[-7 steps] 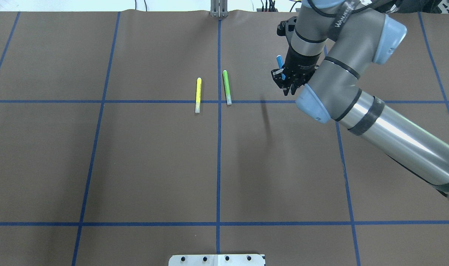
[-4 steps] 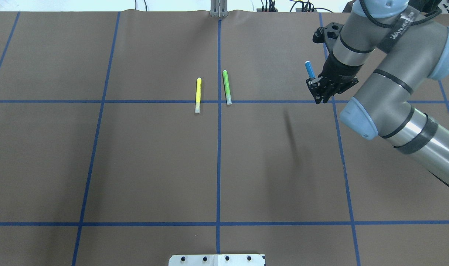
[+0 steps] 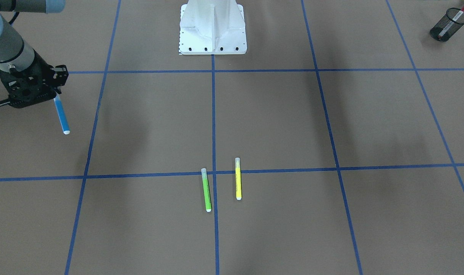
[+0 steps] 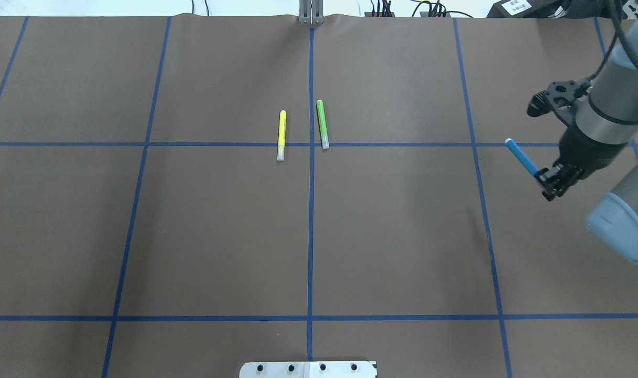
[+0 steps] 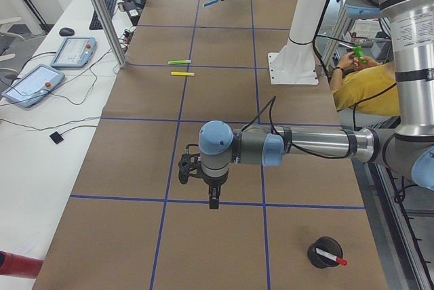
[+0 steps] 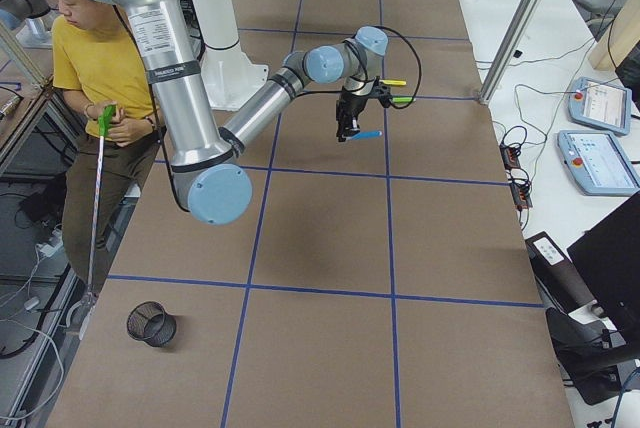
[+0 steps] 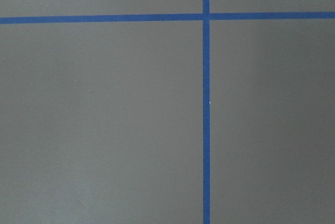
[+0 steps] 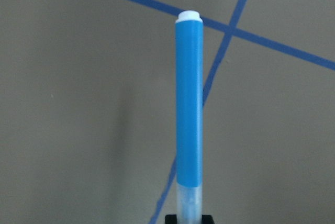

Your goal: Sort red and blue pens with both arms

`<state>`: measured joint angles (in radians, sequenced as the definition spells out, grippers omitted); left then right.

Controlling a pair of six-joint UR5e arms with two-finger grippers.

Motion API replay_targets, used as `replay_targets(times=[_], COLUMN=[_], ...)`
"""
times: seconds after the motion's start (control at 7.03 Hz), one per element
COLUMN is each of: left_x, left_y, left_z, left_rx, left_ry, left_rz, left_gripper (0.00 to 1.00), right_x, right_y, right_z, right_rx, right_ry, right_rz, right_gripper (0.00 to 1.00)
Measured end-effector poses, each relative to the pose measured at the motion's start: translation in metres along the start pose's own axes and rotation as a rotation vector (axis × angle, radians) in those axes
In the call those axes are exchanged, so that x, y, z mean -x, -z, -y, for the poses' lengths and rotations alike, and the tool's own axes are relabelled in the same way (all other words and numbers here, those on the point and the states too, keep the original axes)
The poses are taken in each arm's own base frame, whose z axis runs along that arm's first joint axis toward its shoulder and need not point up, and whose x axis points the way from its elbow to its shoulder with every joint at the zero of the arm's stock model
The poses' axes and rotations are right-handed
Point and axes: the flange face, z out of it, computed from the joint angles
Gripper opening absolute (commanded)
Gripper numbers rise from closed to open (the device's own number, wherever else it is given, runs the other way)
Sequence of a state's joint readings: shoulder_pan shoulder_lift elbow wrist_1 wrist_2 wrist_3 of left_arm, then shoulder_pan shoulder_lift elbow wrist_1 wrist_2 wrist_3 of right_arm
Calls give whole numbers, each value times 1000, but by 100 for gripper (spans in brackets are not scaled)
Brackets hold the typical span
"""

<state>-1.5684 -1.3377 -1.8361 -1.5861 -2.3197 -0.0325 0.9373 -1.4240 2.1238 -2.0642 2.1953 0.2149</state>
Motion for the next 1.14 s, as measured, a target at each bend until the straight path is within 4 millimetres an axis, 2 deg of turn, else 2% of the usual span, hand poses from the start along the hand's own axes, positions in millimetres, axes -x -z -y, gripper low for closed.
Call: replay_targets(times=[0.71,0.85,1.14], left_x=[-1,-1,-2], left_y=[0,0,1], left_z=[0,0,0], left_rx=[1,0,-2], left_ry=[-1,-1,-3], left_rz=[-5,-6,-7], left_gripper=[100,100,100], right_x=[-117,-136,-164], right_y=[-67,-79,-93], right_z=[-210,-248,-311], right_rx=[322,407,559], right_ry=[204,209,230], right_rz=[-111,-122,-141], right_gripper=[0,0,0])
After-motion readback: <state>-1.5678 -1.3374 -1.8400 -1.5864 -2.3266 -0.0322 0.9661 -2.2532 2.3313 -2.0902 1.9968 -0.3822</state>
